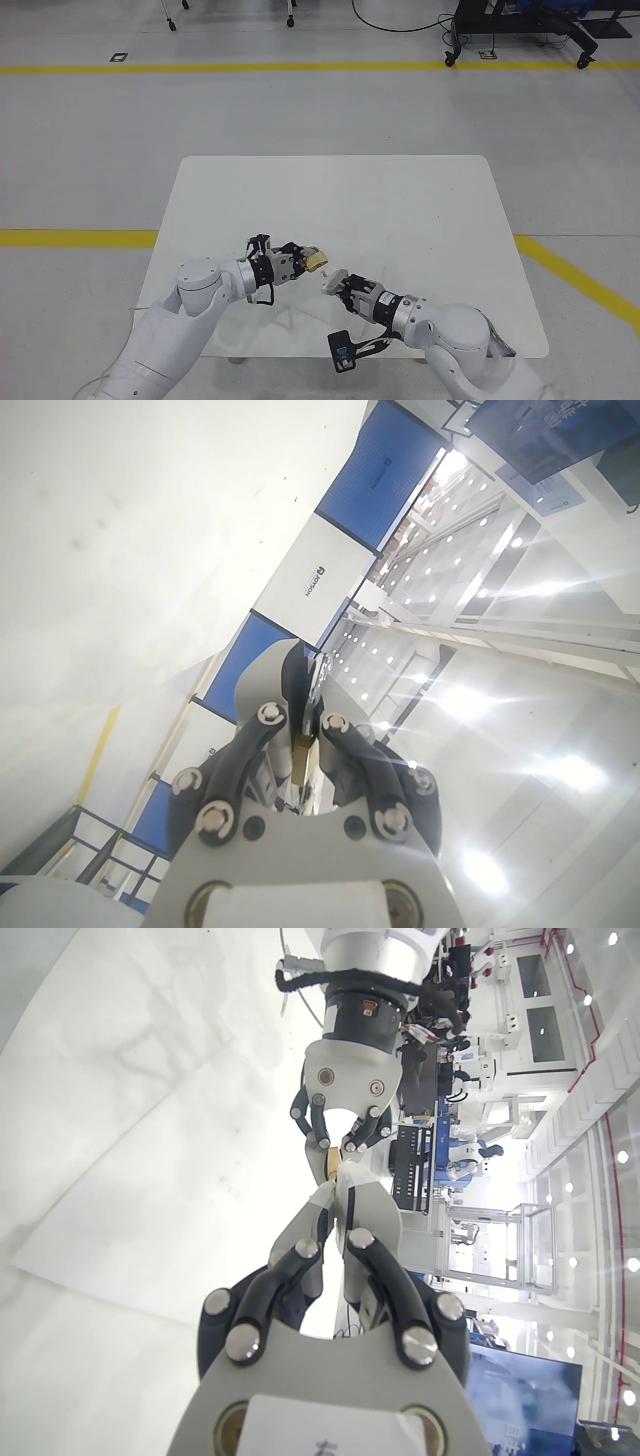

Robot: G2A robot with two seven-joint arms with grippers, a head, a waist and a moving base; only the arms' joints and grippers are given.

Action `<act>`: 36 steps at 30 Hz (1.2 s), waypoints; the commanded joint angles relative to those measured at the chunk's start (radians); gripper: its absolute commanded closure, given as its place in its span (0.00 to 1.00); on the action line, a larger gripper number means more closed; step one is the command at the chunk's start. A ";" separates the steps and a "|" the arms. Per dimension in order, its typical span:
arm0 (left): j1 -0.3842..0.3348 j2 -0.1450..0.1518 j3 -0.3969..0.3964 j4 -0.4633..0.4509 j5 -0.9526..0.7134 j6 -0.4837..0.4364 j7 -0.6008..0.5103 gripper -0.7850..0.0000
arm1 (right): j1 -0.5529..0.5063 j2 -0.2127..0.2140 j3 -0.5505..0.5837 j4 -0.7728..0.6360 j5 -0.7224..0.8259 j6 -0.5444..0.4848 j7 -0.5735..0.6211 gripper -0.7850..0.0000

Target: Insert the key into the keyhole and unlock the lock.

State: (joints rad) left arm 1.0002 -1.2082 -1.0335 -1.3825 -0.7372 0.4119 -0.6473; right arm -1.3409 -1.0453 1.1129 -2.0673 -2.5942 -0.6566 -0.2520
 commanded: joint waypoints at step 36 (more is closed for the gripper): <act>-0.035 -0.019 0.023 0.056 -0.042 0.055 -0.044 1.00 | 0.040 0.001 -0.028 0.022 -0.007 -0.032 0.078 1.00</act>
State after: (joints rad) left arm 0.9650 -1.2268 -1.0096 -1.3262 -0.7805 0.4680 -0.6925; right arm -1.3005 -1.0439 1.0846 -2.0442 -2.6009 -0.6901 -0.1781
